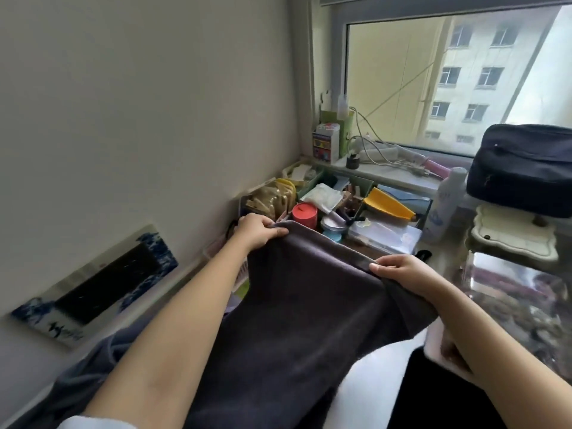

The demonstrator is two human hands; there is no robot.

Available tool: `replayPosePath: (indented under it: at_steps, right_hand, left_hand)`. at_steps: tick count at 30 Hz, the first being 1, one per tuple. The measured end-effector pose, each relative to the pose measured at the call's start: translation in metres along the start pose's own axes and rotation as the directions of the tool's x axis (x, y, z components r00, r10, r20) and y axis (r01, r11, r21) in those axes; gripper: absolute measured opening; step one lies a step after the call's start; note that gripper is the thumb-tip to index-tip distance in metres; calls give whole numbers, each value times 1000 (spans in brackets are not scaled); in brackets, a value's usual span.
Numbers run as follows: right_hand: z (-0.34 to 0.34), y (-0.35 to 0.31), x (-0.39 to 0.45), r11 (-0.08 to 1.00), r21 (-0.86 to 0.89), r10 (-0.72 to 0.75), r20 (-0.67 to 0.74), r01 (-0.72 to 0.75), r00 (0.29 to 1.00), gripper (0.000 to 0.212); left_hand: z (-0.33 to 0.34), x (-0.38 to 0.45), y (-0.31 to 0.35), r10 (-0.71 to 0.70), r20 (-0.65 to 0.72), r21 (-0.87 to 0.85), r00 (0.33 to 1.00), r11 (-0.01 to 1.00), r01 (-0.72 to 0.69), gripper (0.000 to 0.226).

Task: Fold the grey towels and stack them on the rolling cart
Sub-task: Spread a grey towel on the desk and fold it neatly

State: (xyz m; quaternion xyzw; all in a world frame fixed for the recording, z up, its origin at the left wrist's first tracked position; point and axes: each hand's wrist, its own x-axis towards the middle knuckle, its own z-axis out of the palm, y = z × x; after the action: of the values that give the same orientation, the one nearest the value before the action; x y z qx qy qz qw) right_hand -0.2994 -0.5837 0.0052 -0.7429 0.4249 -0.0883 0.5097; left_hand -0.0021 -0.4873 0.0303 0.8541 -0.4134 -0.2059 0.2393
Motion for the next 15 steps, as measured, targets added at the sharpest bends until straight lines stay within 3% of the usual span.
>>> replayPosePath:
  at_steps: [6, 9, 11, 15]
  right_hand:
    - [-81, 13, 90, 987, -156, 21, -131, -42, 991, 16]
    - [-93, 26, 127, 894, -440, 69, -61, -88, 996, 21]
    - [-91, 34, 139, 851, -519, 78, -18, -76, 997, 23]
    - [-97, 35, 145, 837, -542, -4, -151, -80, 989, 23]
  left_hand:
    - [37, 87, 76, 58, -129, 105, 990, 993, -45, 31]
    - [69, 121, 85, 2, 2, 307, 1000, 952, -2, 40]
    - [81, 132, 88, -21, 22, 439, 1000, 899, 9, 43]
    - [88, 147, 102, 36, -125, 494, 991, 869, 31, 38]
